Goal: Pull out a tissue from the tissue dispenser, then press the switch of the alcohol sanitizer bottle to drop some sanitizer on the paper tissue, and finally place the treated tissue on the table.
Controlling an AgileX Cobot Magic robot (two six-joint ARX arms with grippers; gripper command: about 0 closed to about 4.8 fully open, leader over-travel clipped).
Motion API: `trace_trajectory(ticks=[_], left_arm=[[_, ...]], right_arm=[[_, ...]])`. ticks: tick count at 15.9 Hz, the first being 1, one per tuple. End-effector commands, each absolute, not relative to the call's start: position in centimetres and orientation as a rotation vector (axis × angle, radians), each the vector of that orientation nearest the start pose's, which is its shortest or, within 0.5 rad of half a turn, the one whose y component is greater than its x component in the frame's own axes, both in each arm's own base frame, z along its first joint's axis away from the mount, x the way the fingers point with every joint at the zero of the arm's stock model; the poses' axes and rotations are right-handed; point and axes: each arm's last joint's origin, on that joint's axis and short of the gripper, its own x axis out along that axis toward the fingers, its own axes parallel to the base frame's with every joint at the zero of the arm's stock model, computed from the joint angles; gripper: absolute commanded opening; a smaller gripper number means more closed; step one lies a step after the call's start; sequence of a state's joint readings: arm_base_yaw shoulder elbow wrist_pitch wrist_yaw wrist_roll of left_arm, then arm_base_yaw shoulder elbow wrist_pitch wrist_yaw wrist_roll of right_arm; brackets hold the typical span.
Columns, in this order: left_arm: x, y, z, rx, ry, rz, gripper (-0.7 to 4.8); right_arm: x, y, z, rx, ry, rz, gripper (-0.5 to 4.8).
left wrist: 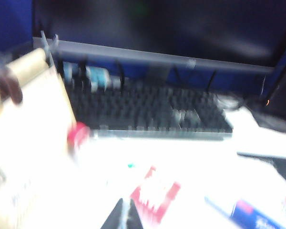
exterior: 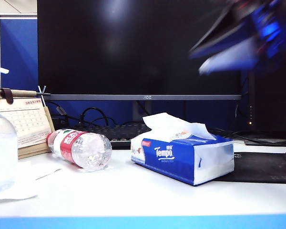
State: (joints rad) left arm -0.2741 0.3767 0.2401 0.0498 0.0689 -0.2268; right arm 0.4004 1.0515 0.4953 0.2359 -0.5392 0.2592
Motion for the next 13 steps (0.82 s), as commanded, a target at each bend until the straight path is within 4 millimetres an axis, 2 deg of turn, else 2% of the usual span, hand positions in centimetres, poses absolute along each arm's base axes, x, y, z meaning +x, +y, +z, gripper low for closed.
trace_trajectory(ticks=[1,4,6,7,8,10,13], left_arm=[[11.5,-3.4,23.4,-0.16,0.039,-0.343,-0.05],[11.4,-3.4,23.6,-0.143,0.029,-0.342,-0.05],[11.4,-3.4,23.5,-0.129,0.028,-0.339,-0.05],[11.4,-3.4,23.5,-0.124,0.033,-0.336,-0.05],[11.4,-3.4,23.5,-0.123,0.036,-0.336,-0.05],[11.4,-3.4,23.3,-0.116,0.048,-0.335,-0.05],[11.4,-3.4,23.3,-0.114,0.052,-0.335,-0.05]], right_arm=[[20.5,10.8,20.7,0.208,0.501,0.789,2.45],[20.9,10.9,19.9,0.183,0.528,0.76,2.54],[20.6,10.9,19.4,0.179,0.587,0.751,2.81],[20.6,10.9,19.2,0.178,0.604,0.749,3.23],[20.5,10.9,19.2,0.178,0.613,0.746,3.42],[20.5,10.8,19.1,0.178,0.623,0.745,3.41],[20.6,12.1,18.3,0.163,0.631,0.771,3.41]])
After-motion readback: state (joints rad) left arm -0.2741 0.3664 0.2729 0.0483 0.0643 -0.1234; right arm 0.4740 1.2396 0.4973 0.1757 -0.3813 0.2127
